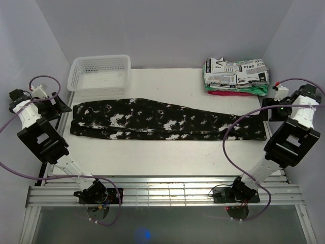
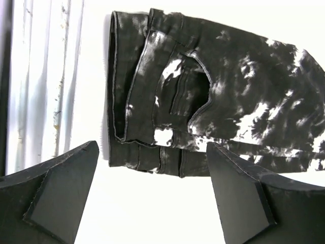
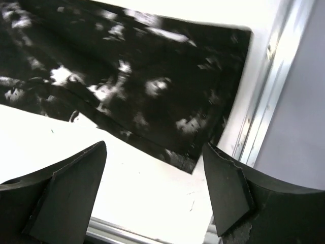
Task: Fold and stack the trousers
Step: Fold the trousers
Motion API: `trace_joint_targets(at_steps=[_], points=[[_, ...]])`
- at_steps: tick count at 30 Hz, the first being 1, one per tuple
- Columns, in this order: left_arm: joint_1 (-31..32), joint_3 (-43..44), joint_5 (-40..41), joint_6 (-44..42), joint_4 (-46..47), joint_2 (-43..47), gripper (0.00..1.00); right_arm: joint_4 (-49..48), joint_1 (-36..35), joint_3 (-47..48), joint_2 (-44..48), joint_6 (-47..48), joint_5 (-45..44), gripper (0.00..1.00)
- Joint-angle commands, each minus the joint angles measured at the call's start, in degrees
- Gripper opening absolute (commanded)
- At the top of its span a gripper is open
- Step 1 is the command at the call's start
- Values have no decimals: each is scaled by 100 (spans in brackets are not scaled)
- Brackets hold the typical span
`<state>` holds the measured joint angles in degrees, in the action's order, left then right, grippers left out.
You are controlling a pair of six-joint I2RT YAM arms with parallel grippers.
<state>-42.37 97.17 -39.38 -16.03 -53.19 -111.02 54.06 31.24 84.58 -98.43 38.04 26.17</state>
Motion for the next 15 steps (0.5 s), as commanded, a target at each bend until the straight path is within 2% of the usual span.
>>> trace_joint_targets(at_steps=[1, 5, 9, 11, 15], points=[[89, -601, 43, 249, 737, 501, 98, 526, 504, 445, -474, -612, 275, 82], [89, -901, 0, 337, 959, 652, 98, 562, 839, 648, -782, -1281, -208, 79], [89, -989, 26, 575, 1074, 661, 83, -139, 953, 306, -748, -1519, -841, 74], [97, -928, 44, 636, 1048, 617, 82, -264, 971, 156, -782, -1572, -1017, 73], [89, -787, 123, 636, 968, 634, 82, -352, 1006, -212, -871, -1782, -939, 64]])
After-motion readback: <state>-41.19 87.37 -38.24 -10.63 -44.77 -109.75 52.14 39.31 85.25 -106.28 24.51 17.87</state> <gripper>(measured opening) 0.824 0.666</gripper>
